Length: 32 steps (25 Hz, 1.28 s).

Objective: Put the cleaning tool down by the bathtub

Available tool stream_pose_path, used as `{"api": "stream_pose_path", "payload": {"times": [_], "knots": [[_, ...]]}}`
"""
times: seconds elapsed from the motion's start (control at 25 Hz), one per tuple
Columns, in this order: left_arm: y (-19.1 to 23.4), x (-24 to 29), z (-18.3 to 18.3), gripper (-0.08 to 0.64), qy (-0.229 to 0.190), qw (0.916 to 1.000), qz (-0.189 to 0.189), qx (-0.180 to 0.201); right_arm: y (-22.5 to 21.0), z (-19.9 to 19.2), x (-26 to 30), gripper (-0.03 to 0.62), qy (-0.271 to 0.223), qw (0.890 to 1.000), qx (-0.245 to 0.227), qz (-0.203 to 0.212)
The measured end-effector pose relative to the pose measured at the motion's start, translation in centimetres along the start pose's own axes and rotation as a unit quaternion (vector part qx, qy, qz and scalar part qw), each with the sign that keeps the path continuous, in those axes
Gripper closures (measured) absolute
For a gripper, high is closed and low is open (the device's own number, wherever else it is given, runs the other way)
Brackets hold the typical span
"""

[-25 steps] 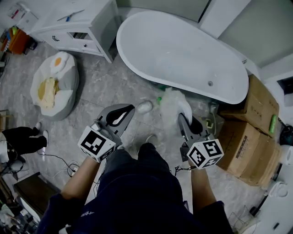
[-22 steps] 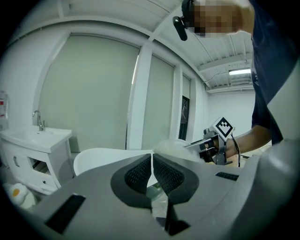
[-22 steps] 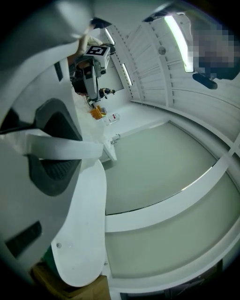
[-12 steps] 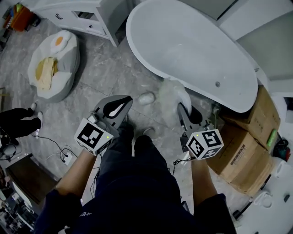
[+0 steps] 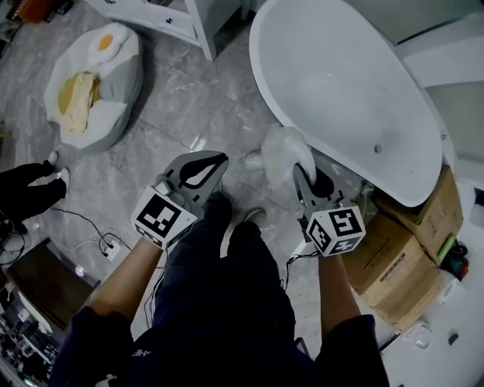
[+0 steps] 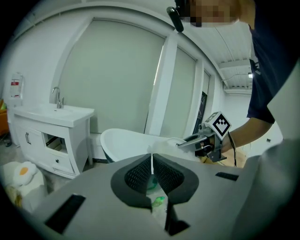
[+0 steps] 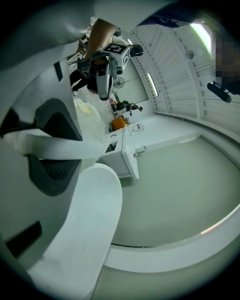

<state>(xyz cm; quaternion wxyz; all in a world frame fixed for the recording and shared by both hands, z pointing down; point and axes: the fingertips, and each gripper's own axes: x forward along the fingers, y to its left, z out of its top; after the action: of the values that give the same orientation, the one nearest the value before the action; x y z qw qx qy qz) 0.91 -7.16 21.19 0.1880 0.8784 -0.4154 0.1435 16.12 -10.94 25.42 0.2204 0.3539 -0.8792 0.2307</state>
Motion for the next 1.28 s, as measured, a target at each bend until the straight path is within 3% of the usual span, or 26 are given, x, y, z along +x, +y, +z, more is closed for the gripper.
{"api": "stream_pose_path", "payload": {"times": [0.2,0.48,0.88,1.28], "knots": [[5.9,1.0,-4.0,0.526,0.028,0.9996,0.001,-0.009,0.7,-1.6,6.9,0.503,0.031,0.999,-0.008,0.009],[10.9,3.1,-11.5,0.526,0.048,0.9984,0.015,-0.026,0.7,-7.9,16.6,0.503,0.085,0.995,-0.042,0.038],[14.5,7.4,-24.7,0.526,0.063,0.9948,0.056,-0.057,-3.4,-20.2,27.4,0.503,0.128,0.986,-0.085,0.069],[15.7,14.1,-35.8,0.526,0.061,0.9925,0.087,-0.060,-7.9,-31.3,35.0,0.503,0.135,0.975,-0.144,0.100]]}}
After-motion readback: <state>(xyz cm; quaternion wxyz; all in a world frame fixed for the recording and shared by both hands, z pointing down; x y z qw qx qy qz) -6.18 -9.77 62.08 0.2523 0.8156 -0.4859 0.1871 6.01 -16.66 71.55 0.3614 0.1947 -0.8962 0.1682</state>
